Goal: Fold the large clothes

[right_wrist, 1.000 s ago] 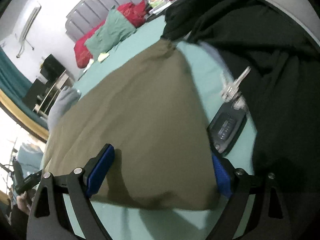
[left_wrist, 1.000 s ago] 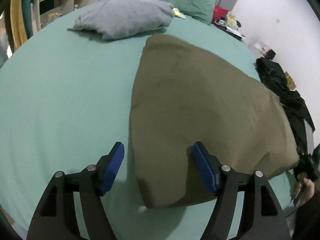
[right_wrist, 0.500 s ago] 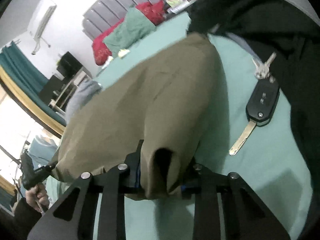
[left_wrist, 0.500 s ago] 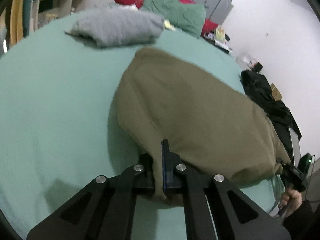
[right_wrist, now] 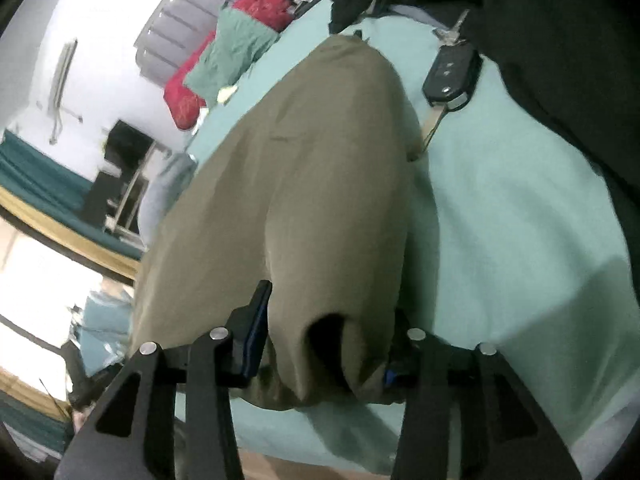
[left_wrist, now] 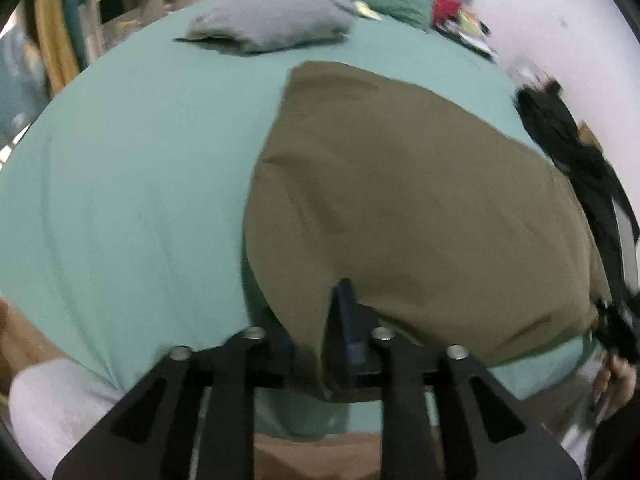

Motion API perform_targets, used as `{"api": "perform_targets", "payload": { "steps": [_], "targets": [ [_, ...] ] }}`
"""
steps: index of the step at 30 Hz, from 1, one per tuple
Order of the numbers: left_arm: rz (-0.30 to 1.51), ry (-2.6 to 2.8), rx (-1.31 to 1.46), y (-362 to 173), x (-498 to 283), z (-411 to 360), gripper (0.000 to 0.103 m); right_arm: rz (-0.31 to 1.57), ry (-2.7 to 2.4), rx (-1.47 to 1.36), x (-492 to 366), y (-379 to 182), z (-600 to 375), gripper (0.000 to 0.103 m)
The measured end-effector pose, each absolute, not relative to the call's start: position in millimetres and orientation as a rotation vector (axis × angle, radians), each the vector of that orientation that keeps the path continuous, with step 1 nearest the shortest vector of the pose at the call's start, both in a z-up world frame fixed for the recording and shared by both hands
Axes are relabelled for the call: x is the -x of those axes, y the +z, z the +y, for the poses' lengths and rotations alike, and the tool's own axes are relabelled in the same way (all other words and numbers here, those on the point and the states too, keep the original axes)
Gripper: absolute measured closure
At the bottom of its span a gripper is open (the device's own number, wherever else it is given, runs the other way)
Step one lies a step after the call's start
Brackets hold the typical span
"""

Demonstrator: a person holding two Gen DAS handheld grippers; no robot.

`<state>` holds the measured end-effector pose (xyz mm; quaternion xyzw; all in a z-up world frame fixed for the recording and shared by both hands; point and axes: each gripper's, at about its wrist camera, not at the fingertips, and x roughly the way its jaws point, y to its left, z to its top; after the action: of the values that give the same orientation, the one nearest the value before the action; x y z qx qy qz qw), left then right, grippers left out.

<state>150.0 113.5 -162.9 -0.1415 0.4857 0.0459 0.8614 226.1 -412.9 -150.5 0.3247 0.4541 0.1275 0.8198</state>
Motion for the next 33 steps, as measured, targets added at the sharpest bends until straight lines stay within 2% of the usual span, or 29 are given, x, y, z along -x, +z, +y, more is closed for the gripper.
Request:
{"api": "perform_targets", "payload": {
  "steps": [2, 4, 7, 10, 13, 24, 33],
  "targets": [
    [0.983, 0.119, 0.347, -153.9, -146.5, 118.4, 0.060, 0.957, 0.240, -0.639, -226.1, -144.2, -409.2, 0.046],
    [0.907, 0.157, 0.337, -133.1, -141.9, 117.0, 0.053, 0.924, 0.205, -0.590, -224.9, -134.3, -406.8, 0.024],
    [0.790, 0.161, 0.275, -102.0, -137.9, 101.3, 0.048, 0.863, 0.245, -0.636, -224.9, -131.7, -410.1, 0.003],
    [0.699, 0.126, 0.235, -75.5, -142.1, 73.5, 0.039, 0.905, 0.295, -0.724, -237.4, -146.9, -406.9, 0.001],
    [0.723, -0.012, 0.266, -72.3, -170.3, 43.8, 0.039, 0.907, 0.292, -0.658, -253.6, -141.5, -395.7, 0.000],
    [0.894, -0.196, 0.242, -137.9, -264.7, -79.7, 0.039, 0.794, 0.396, -0.913, -279.2, -148.8, -415.3, 0.000],
    [1.025, -0.152, 0.200, -192.9, -298.9, -97.8, 0.039, 0.766, 0.440, -0.939, -295.5, -153.4, -418.4, 0.000]
  ]
}}
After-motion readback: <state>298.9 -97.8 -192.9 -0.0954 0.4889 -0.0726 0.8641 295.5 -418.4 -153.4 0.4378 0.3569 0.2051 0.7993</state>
